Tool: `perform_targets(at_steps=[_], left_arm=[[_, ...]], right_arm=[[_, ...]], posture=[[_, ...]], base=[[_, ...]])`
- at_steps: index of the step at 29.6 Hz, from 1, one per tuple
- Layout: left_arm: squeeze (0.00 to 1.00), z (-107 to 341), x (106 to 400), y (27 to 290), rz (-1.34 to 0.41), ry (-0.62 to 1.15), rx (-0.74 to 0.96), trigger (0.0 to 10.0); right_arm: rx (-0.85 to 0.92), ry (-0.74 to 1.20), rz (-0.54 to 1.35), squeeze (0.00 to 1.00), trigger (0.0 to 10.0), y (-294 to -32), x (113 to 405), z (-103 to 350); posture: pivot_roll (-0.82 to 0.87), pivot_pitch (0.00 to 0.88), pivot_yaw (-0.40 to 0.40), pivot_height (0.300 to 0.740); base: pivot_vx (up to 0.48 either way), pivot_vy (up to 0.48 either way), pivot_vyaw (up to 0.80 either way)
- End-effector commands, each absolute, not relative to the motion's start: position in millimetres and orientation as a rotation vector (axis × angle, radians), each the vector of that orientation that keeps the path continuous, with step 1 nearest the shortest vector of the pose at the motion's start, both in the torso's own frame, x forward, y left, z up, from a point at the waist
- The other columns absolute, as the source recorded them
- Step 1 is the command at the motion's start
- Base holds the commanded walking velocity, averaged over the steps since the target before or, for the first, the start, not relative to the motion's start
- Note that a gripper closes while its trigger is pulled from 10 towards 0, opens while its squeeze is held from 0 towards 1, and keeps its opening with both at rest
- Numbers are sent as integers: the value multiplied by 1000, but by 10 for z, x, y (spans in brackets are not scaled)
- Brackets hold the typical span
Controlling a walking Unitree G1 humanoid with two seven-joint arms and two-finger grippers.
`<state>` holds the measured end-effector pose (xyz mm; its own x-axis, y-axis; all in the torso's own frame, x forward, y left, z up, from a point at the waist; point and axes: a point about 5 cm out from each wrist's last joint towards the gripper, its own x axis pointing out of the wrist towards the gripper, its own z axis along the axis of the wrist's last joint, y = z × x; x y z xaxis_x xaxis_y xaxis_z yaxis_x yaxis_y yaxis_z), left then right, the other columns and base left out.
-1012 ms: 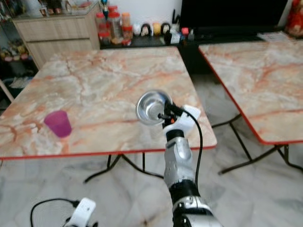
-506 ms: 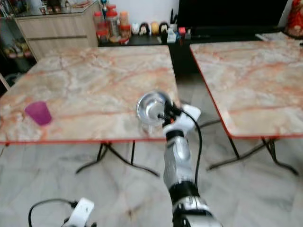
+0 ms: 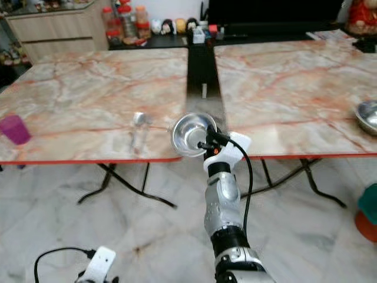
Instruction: Setting the table
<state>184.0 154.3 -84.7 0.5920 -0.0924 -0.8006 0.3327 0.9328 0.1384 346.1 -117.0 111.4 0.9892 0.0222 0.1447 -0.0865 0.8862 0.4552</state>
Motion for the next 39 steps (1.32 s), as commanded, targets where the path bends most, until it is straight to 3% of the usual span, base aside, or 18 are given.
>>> perform_targets(at_steps=[1, 19, 31, 39], left_arm=[[0, -838, 1846, 1678, -233, 914, 321, 10000], [0, -839, 1845, 1676, -229, 913, 315, 10000], [0, -830, 1851, 1682, -200, 899, 267, 10000], [0, -836, 1839, 1672, -207, 899, 270, 10000]], right_arm=[[494, -160, 87, 0, 10000, -1058, 3490, 1213], [498, -156, 82, 0, 10000, -1069, 3482, 1205], [507, -148, 85, 0, 10000, -1064, 3485, 1200], [512, -150, 83, 0, 10000, -1069, 3484, 1202]], posture=[[46, 0, 53, 740], [42, 0, 51, 740], [35, 0, 47, 740], [32, 0, 46, 740]], base=[[0, -394, 0], [0, -394, 0], [0, 0, 0], [457, 0, 0]])
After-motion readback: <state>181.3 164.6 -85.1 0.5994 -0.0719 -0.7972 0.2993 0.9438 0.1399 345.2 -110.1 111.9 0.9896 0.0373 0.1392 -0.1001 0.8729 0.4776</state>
